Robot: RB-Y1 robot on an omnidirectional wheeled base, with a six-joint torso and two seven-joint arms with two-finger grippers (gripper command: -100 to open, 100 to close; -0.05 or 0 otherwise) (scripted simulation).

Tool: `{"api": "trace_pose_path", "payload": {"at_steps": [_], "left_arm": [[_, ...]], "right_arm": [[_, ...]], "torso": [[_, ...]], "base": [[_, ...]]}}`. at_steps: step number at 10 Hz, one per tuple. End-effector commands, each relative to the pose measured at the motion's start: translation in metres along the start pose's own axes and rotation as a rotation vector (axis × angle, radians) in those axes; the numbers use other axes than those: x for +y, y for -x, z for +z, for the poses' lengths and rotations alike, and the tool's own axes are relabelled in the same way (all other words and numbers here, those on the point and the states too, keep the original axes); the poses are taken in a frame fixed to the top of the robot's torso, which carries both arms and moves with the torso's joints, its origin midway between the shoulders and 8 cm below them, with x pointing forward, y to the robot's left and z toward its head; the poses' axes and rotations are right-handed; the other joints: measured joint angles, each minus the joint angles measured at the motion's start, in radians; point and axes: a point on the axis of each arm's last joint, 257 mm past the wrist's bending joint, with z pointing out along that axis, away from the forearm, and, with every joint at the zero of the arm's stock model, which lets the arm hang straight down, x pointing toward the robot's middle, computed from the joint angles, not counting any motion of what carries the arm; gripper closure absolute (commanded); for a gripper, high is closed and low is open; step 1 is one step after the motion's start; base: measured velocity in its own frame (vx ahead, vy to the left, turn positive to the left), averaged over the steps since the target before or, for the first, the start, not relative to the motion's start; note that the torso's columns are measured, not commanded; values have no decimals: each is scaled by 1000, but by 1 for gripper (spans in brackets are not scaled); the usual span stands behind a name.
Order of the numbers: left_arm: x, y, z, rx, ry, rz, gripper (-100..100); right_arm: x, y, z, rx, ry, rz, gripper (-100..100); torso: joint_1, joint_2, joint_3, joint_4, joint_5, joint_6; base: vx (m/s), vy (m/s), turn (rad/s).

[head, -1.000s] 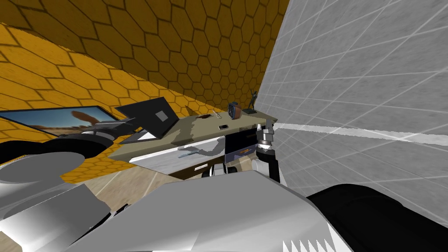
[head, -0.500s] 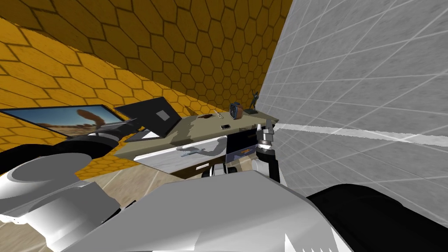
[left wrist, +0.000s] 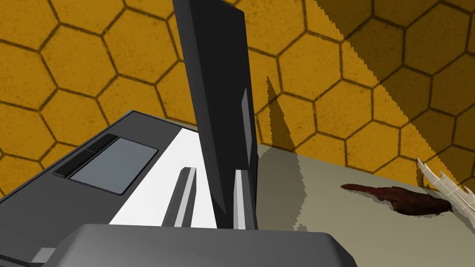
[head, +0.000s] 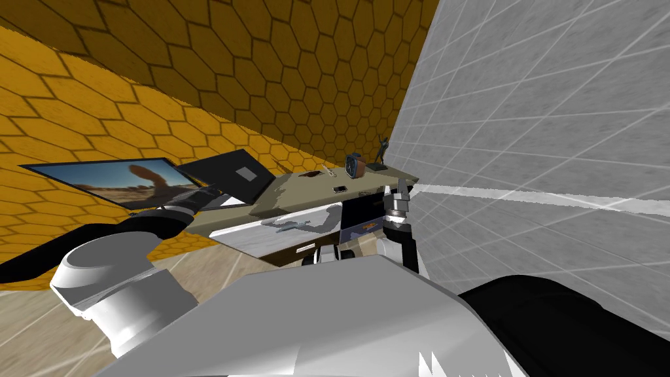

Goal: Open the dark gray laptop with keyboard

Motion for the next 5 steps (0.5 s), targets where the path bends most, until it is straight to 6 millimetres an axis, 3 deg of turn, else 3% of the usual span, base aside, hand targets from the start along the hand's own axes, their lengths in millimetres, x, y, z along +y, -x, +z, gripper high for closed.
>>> {"api": "trace_pose_path", "payload": {"at_steps": [1,2,3,5], "left_arm": [[-6,32,-1,-44,-14,-82,100],[-8,42,0,-49,-17,-124,100],[-4,21,-1,-10,-7,-93,100],[-4,51,2,-18,-9,-221,100]], "right_arm": [[0,0,0,0,0,0,0],[0,0,0,0,0,0,0],[0,0,0,0,0,0,0],[0,0,0,0,0,0,0]], "torso": [[0,0,0,0,0,0],[-3,1,1,0,-1,1],[-5,2,1,0,-1,1],[-12,3,1,4,-8,5]], "base": [[-4,38,17],[-1,31,15],[-6,9,10],[-11,54,26]]}}
